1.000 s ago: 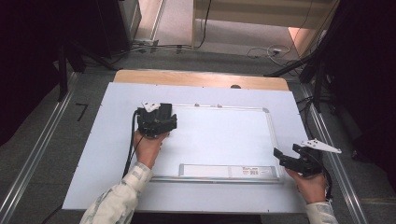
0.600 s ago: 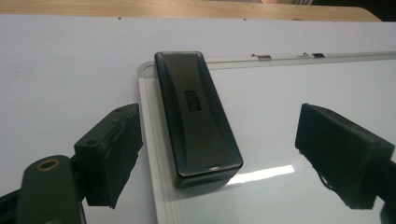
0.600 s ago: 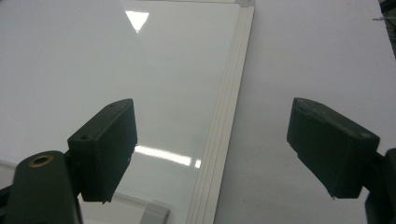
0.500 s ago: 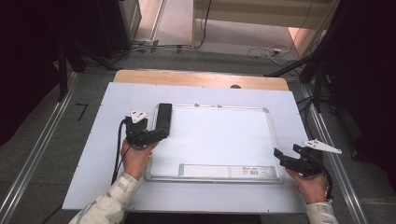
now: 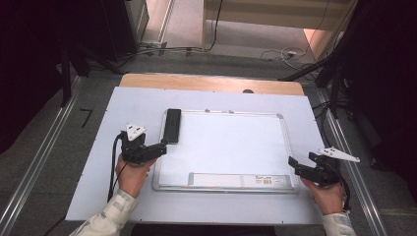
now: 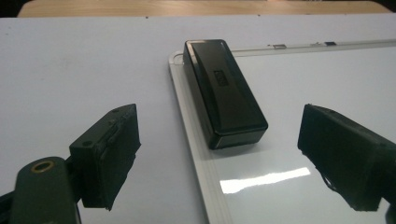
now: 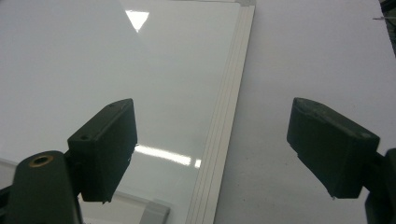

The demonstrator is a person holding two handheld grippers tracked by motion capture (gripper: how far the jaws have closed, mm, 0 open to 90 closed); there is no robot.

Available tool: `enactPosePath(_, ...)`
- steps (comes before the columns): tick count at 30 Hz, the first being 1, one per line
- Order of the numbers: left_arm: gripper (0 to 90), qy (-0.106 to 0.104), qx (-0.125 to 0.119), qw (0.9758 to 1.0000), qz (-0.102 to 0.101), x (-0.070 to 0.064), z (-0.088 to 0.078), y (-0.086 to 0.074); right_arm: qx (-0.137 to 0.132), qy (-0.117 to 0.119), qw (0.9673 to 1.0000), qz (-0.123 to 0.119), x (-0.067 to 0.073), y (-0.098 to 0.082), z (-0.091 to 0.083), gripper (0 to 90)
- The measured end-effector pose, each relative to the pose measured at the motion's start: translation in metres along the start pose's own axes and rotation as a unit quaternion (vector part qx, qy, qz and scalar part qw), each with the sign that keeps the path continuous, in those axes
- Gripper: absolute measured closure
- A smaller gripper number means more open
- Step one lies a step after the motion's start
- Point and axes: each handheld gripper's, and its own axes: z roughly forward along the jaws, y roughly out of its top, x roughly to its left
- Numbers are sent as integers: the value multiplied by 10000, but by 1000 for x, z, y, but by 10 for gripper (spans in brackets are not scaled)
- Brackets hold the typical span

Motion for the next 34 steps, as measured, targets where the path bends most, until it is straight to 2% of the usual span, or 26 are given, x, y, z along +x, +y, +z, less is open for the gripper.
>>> enactPosePath(4,132,-48,-16,10000,-26,3,-7,-4,-17,12,10000,1,-1,0,-1,148)
enactPosePath(21,132,93,-41,9997,-219,26,-32,-18,-41,-26,10000,46,-4,-1,-3,148)
enactPosePath(29,132,251,-8,9990,-358,42,-42,-29,-47,-36,10000,66,-5,-2,-5,147)
enactPosePath(34,133,431,105,9985,-326,52,-41,-37,-55,-40,9999,83,-5,-2,-5,147)
